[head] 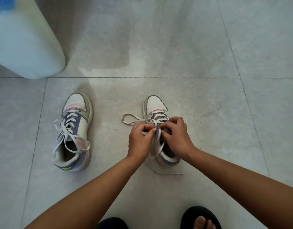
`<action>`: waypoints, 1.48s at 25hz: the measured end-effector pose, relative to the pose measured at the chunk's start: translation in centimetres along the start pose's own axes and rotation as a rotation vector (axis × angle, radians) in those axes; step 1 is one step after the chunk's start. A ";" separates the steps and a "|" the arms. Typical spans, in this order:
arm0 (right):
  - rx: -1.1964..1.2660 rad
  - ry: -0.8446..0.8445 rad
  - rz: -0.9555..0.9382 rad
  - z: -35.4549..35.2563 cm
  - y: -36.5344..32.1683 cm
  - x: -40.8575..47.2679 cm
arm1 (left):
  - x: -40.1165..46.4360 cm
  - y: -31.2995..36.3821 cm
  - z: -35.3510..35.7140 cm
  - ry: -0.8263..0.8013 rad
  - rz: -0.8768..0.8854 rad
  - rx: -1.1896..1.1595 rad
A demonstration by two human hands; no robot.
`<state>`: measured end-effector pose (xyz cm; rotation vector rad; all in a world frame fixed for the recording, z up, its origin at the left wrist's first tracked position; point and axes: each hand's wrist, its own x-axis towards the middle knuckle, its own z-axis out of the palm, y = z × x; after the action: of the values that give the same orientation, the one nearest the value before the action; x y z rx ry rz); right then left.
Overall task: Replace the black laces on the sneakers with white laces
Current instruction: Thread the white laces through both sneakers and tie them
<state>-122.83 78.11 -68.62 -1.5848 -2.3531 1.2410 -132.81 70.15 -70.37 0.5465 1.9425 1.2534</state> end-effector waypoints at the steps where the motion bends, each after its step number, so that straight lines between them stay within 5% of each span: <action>1: -0.026 0.008 -0.030 0.1 0.0 -0.1 | -0.2 -0.1 0.1 0.002 -0.029 -0.009; 6: -0.204 -0.063 -0.202 -0.3 0.1 0.0 | -3.0 -0.7 0.7 -0.034 0.092 0.036; 13: -0.325 -0.133 -0.157 -0.8 -0.5 0.2 | -3.8 -1.3 1.7 0.138 0.319 0.265; 17: -0.272 -0.119 -0.190 -1.1 -0.4 0.2 | -3.3 -0.7 1.4 0.059 0.043 0.222; 21: -0.340 -0.088 -0.454 -3.8 0.9 -2.8 | -2.5 -0.4 1.4 0.034 -0.250 0.080; 25: -0.944 -0.317 -0.731 -8.4 6.0 -9.3 | -2.2 -0.4 1.4 0.039 -0.275 0.053; 28: -1.155 -0.506 -0.489 -9.6 11.3 -12.6 | -1.9 -0.5 1.3 0.019 -0.316 0.063; 30: -1.087 -0.442 -0.410 -9.4 12.5 -12.2 | -1.7 -0.5 1.1 -0.049 -0.367 0.048; 33: -0.877 -0.099 -0.534 -7.7 8.1 -9.4 | -1.4 -0.2 0.3 -0.141 -0.399 -0.141; 37: -0.699 0.215 -0.551 -3.7 1.7 -4.6 | 0.7 0.5 -1.4 -0.020 -0.416 -0.229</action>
<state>-117.66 76.87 -65.44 -0.9412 -2.9249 0.1352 -134.35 70.05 -69.88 0.0329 1.7493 1.1694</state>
